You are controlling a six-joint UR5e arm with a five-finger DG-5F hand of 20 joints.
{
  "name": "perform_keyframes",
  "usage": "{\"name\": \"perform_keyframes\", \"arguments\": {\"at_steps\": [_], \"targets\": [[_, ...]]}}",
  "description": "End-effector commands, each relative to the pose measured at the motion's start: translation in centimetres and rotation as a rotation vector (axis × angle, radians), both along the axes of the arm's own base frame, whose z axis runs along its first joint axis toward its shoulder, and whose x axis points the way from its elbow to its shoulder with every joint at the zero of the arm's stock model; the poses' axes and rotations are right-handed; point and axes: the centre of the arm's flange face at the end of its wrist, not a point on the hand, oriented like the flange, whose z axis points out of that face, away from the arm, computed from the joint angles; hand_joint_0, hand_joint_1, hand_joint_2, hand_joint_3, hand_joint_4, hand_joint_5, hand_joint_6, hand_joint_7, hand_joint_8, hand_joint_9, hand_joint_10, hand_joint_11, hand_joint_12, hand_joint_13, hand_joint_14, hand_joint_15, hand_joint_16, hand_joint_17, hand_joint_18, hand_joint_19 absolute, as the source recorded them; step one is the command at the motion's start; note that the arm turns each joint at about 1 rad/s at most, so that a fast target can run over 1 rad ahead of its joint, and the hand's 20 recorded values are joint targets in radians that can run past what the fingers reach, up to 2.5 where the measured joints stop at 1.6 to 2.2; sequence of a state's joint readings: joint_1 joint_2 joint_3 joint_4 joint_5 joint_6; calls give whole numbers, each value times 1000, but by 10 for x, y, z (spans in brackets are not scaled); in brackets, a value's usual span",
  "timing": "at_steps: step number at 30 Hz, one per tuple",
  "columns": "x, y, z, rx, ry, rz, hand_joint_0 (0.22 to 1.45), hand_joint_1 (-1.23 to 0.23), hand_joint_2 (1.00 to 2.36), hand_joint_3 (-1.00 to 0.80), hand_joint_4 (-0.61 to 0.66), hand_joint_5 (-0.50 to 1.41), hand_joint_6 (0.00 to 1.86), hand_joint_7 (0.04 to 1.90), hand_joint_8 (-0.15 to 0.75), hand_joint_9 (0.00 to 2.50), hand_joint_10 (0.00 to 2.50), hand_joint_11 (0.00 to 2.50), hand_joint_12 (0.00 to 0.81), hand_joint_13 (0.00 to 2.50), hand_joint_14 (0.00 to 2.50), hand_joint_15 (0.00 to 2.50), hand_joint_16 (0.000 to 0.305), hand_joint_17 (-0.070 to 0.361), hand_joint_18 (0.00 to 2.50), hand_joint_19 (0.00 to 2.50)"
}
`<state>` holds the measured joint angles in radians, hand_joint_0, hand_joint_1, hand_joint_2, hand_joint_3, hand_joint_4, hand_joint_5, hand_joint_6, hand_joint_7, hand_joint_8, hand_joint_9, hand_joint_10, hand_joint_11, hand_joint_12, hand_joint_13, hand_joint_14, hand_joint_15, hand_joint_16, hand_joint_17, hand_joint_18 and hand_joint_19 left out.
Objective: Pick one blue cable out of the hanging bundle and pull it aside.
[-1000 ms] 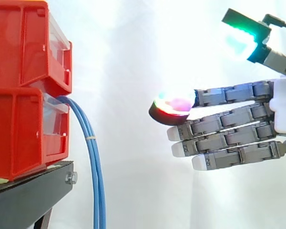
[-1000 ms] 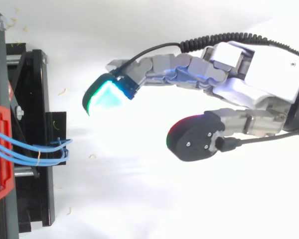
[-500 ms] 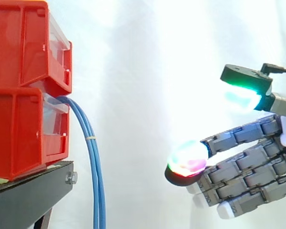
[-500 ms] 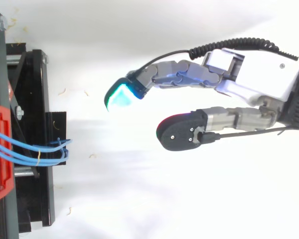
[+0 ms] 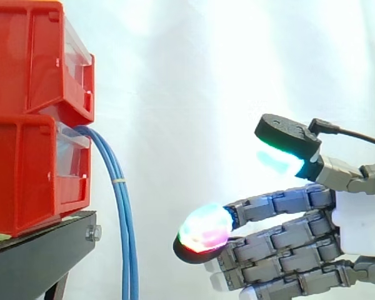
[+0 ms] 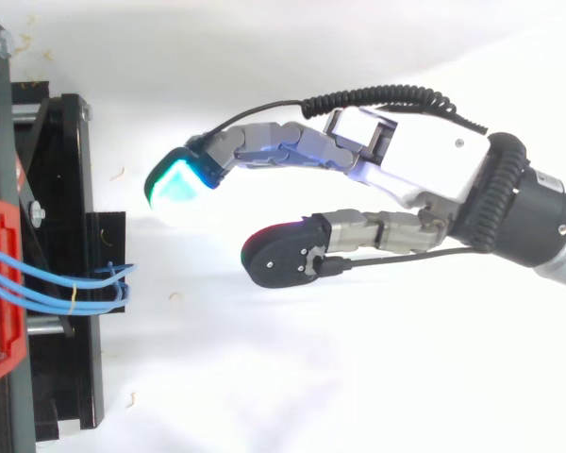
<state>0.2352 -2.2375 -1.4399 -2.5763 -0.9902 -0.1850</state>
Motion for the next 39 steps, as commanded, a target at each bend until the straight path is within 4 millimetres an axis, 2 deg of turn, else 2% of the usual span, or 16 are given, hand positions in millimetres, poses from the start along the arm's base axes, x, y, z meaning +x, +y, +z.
{"name": "perform_keyframes", "arguments": {"at_steps": [1,4,5,6,7,14,23,28,39], "targets": [[3,3,0,-30,-6,-19,455,-467,1000,-499,251,-234,502,714,292,359,0,0,400,261,3,101,68,154,327,268],[4,3,0,-68,-3,-34,456,-467,1000,-498,249,-233,502,712,293,361,0,0,401,270,3,107,68,153,338,277],[7,4,-13,-80,6,-34,456,-467,1000,-498,251,-233,502,714,293,361,2,0,401,274,3,107,68,153,338,277],[10,5,-14,-78,0,-32,456,-466,1000,-499,251,-233,502,714,293,365,0,0,401,276,3,108,68,153,340,277],[21,4,-31,-57,-8,-32,457,-466,1000,-499,251,-233,502,713,294,365,1,0,401,278,4,108,68,153,344,276],[57,14,-46,22,-28,1,457,-465,1000,-498,264,-229,502,718,299,387,0,6,399,297,4,120,68,154,369,291],[65,23,-44,2,-47,20,458,-467,1000,-499,281,-221,502,720,302,405,0,10,402,326,4,133,68,153,391,305],[69,41,-39,-34,-84,36,460,-469,1000,-500,330,-199,502,759,315,457,0,28,401,370,6,148,68,152,444,315],[78,62,-24,-54,-123,55,486,-495,1000,-489,363,-152,503,822,318,579,0,46,386,453,5,167,64,143,516,331]]}}
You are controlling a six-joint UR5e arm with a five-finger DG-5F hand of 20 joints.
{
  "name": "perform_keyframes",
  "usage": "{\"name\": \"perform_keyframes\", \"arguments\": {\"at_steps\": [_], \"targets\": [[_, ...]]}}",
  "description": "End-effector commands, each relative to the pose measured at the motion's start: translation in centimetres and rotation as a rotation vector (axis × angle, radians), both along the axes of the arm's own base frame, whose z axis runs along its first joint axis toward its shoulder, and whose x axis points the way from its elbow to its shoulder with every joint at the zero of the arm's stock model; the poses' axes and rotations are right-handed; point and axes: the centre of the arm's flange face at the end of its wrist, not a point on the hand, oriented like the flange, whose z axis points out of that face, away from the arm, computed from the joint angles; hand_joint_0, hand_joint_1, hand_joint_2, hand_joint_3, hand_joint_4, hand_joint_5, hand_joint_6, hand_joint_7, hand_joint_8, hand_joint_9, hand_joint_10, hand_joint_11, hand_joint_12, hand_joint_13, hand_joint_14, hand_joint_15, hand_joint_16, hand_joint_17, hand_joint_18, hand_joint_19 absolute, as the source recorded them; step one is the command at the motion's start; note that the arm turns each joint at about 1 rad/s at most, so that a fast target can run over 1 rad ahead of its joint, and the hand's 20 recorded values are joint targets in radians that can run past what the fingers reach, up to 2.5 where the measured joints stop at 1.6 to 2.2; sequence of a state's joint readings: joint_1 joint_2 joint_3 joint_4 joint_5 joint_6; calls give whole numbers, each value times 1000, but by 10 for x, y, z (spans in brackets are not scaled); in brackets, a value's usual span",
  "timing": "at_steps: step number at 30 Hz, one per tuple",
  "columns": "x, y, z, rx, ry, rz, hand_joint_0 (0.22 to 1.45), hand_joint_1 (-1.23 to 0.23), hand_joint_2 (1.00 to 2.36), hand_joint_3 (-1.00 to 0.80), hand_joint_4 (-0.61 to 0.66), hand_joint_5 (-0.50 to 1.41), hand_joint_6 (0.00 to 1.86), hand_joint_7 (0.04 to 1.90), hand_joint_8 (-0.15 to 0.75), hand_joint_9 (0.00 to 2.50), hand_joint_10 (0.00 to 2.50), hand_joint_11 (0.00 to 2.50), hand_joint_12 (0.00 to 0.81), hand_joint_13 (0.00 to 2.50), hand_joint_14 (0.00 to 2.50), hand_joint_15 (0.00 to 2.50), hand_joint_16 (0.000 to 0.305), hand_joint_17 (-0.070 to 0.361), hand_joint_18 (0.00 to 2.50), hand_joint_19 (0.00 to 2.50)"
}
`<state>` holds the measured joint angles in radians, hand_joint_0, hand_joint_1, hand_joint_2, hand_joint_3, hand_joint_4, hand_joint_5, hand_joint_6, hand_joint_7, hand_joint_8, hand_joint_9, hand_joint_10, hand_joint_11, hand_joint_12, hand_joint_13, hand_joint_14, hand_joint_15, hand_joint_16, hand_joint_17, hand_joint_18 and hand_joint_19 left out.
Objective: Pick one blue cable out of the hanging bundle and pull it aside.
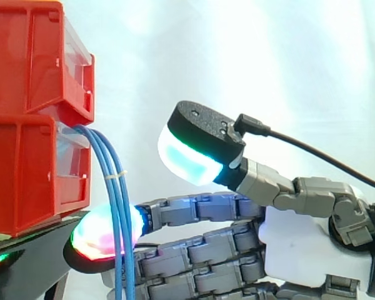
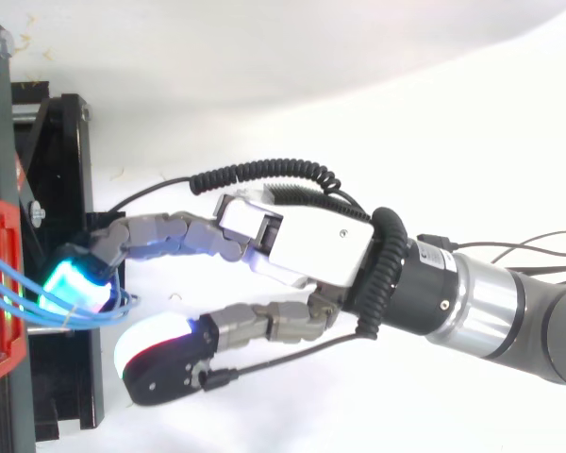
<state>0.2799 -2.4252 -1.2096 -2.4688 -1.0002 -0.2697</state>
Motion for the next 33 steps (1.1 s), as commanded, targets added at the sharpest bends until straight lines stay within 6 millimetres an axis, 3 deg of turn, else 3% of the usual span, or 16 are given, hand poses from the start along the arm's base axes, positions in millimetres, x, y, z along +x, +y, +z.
{"name": "perform_keyframes", "arguments": {"at_steps": [1,20,33], "targets": [[2,10,3,-10,-9,11,493,-503,1002,-478,369,-146,503,838,319,592,0,45,381,459,7,167,63,141,519,331],[4,20,8,12,-29,24,582,-577,1011,-384,276,-78,502,1237,313,726,4,131,348,573,8,210,53,120,635,386],[13,4,27,44,-14,20,585,-548,1012,-384,257,-60,500,1343,327,790,5,164,354,629,8,232,52,118,700,402]]}}
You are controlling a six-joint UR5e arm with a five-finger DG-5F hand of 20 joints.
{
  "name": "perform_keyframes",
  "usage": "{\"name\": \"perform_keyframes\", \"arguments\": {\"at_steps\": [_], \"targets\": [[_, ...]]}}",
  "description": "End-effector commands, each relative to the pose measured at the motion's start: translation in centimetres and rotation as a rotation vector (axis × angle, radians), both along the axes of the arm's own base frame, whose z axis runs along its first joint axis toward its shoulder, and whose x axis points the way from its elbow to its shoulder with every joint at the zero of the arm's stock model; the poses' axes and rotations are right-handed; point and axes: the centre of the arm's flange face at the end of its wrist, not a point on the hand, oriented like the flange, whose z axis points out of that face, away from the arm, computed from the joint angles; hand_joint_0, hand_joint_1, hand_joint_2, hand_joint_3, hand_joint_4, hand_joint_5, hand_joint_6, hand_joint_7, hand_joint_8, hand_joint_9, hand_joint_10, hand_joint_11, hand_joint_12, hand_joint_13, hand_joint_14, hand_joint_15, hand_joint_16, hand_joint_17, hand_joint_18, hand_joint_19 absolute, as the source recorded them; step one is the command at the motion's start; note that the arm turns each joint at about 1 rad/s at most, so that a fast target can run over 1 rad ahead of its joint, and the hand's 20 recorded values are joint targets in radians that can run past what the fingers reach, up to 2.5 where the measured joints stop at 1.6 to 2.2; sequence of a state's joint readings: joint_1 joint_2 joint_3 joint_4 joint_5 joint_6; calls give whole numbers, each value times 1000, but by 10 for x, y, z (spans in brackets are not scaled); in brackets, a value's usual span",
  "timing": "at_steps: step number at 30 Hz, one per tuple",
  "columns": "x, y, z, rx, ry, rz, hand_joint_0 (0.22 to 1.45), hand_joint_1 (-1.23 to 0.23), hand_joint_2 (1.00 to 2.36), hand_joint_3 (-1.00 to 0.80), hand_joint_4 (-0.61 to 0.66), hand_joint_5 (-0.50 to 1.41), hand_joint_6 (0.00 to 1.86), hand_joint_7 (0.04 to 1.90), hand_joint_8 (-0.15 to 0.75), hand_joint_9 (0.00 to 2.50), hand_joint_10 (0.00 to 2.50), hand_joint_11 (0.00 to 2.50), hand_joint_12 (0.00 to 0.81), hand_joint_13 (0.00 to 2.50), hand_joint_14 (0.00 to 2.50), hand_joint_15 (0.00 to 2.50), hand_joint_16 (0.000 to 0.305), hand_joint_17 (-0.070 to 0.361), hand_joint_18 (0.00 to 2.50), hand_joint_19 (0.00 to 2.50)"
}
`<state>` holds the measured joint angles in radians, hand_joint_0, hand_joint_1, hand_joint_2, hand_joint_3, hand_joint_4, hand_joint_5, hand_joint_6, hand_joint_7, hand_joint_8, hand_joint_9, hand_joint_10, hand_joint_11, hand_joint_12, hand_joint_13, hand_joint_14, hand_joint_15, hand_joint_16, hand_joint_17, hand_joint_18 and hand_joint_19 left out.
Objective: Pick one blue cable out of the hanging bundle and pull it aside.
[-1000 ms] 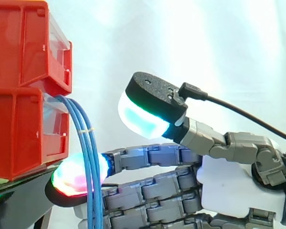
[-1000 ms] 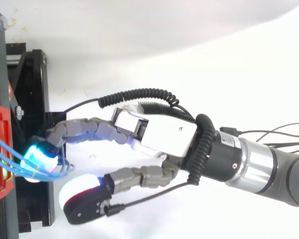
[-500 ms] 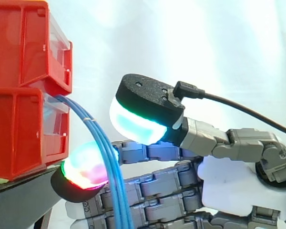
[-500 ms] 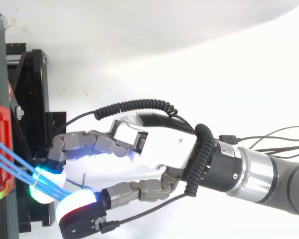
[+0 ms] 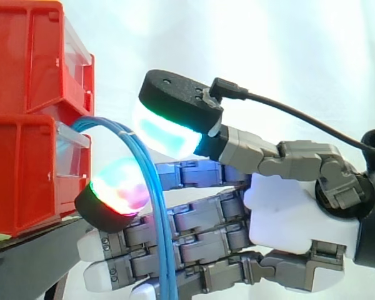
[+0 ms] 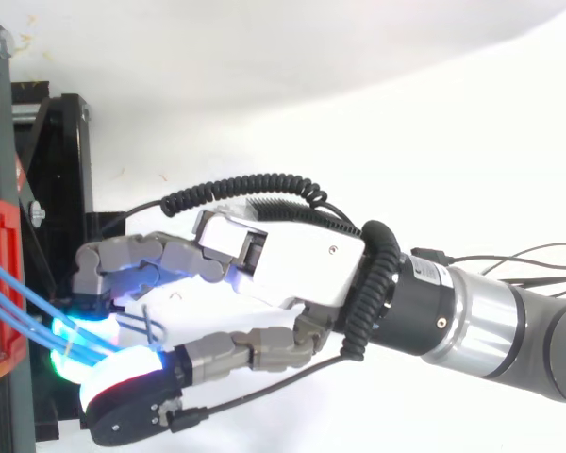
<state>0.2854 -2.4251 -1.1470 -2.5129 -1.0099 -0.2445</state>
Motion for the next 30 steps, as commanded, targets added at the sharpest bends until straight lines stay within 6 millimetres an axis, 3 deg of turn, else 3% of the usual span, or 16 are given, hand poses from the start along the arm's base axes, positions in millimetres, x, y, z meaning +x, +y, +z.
{"name": "perform_keyframes", "arguments": {"at_steps": [1,7,20,30], "targets": [[1,-7,3,21,18,1,586,-547,1012,-384,256,-59,500,1358,328,799,5,171,354,630,10,235,52,118,706,407],[0,-13,2,43,22,-4,593,-539,1012,-377,231,-65,537,1365,328,808,5,179,353,643,9,235,52,117,718,407],[1,-19,5,49,27,-11,598,-527,1017,-328,242,-108,695,1161,333,822,7,237,354,657,9,247,52,117,740,421],[-2,-25,1,94,47,-7,585,-663,1020,-234,275,-179,854,1086,332,769,11,390,365,625,9,268,54,120,741,410]]}}
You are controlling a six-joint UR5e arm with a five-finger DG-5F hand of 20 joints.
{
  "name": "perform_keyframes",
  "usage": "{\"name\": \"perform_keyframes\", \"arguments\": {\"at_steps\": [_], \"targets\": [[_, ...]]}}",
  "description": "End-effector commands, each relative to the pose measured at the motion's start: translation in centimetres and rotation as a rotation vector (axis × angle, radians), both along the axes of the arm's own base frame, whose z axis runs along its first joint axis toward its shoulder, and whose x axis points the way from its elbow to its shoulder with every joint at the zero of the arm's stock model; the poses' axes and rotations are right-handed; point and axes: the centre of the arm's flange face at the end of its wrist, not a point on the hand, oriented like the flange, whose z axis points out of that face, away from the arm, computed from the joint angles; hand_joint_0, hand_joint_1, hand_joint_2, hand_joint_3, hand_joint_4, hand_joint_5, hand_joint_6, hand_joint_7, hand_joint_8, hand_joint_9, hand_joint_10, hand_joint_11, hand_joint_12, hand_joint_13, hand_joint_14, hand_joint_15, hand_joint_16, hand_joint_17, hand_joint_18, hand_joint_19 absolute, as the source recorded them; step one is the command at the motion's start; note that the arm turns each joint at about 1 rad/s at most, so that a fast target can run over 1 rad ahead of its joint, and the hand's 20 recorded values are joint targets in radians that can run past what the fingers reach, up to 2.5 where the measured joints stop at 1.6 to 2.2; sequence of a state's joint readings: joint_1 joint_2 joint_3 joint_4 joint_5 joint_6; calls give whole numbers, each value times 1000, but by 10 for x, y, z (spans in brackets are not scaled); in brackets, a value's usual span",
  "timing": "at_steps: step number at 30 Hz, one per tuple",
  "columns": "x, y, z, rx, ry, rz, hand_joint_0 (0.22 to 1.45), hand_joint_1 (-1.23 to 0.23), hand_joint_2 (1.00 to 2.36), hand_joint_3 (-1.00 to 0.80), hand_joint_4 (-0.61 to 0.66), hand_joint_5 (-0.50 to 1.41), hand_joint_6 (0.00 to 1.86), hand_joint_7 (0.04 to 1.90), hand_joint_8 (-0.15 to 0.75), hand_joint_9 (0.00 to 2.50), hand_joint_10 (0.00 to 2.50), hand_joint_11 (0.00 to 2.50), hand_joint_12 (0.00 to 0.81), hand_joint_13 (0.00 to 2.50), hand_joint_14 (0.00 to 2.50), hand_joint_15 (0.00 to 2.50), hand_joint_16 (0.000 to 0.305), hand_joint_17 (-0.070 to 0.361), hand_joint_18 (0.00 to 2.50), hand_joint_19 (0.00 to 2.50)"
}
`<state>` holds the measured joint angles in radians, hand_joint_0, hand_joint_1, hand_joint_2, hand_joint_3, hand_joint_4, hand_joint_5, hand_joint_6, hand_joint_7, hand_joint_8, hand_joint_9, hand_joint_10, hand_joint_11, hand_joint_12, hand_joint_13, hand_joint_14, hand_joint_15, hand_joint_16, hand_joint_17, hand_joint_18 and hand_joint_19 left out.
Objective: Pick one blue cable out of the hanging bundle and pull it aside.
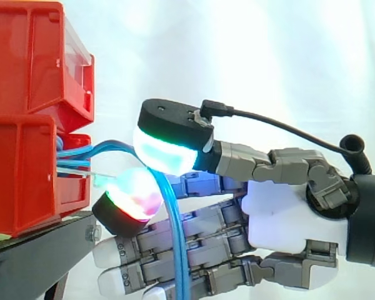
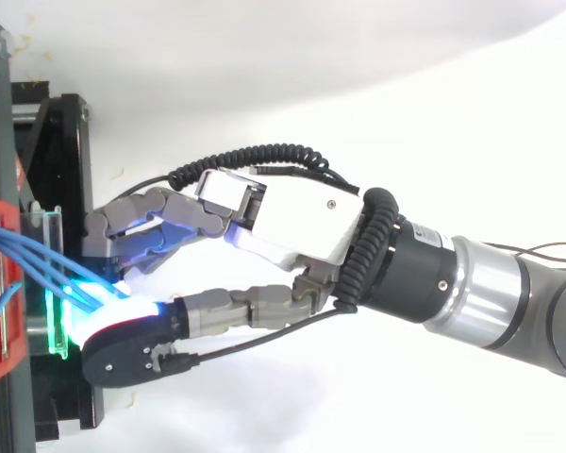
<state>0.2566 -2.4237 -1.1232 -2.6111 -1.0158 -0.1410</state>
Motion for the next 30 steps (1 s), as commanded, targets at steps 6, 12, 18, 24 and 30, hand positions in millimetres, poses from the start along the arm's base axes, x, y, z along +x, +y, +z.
{"name": "perform_keyframes", "arguments": {"at_steps": [6,12,18,24,30], "targets": [[-3,-3,-2,45,18,17,647,-734,1014,-331,207,-200,888,1037,327,727,11,428,363,615,10,270,53,120,736,394],[-8,-5,-1,77,56,40,702,-769,1000,-500,179,-203,895,988,316,735,12,450,355,628,10,265,53,118,758,381],[-14,-10,5,85,96,34,696,-810,1000,-500,189,-196,895,956,311,783,14,461,349,669,10,275,51,115,797,393],[-19,-17,10,82,126,27,528,-821,1000,-500,256,-182,899,1010,330,831,12,467,360,704,10,292,54,120,832,394],[-25,-29,20,73,159,13,428,-746,1000,-500,286,-175,903,957,366,863,10,463,398,734,10,289,61,138,895,382]]}}
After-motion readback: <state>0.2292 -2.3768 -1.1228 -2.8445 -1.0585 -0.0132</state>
